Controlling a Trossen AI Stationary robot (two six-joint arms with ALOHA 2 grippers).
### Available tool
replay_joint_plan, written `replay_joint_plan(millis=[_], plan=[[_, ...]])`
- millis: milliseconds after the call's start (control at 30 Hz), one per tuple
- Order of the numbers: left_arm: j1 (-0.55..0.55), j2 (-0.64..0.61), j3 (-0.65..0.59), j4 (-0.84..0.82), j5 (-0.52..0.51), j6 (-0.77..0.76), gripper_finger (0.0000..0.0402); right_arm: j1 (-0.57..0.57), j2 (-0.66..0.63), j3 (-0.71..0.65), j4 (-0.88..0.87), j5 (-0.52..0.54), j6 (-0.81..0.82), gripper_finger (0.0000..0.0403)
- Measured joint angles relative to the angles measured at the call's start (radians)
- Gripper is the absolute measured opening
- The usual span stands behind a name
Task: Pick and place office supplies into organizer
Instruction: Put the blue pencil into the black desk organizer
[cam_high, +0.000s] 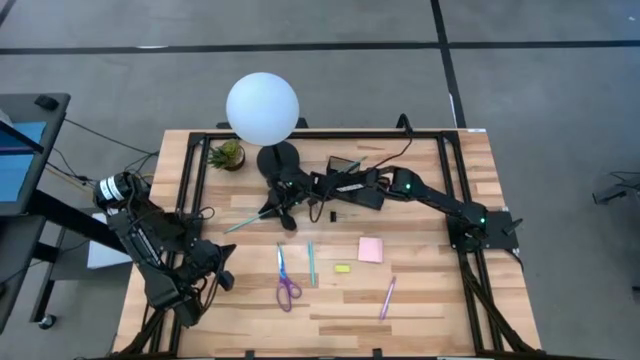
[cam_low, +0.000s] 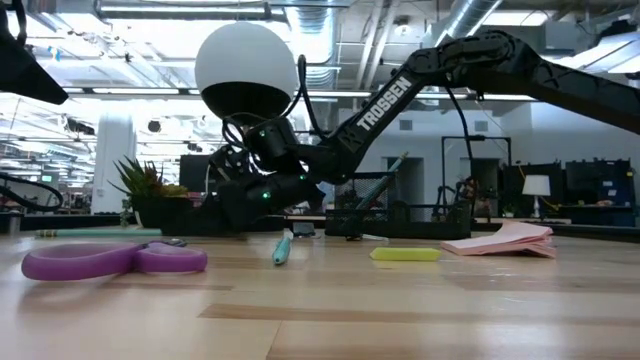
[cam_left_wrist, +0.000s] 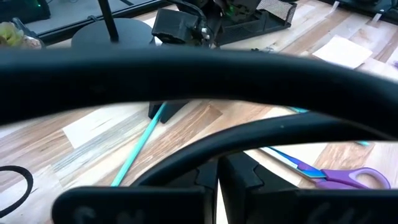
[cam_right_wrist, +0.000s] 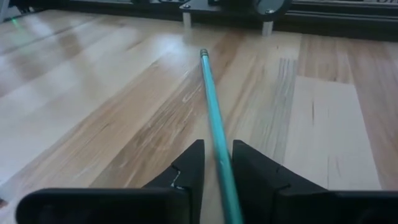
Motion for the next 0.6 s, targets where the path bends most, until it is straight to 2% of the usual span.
replay_joint_plan(millis=[167,300,500,600], plan=[[0.0,0.0,0.0,0.0,0.0,0.0,0.0,0.0,0.0,-0.002,0.013,0.002,-0.004,0.0099],[0.0,0.0,0.0,0.0,0.0,0.0,0.0,0.001,0.0,-0.002,0.003,0.007,-0.01,0.0097],[0.0,0.0,0.0,-0.006,-0.001,-0.001,0.0,0.002,-0.001,0.0,0.0,0.031,-0.002,0.0042],[0.0,0.0,0.0,-0.008,-0.02,-0.002,0.0,0.008,-0.001,0.0,0.01,0.033,0.058,0.0013]])
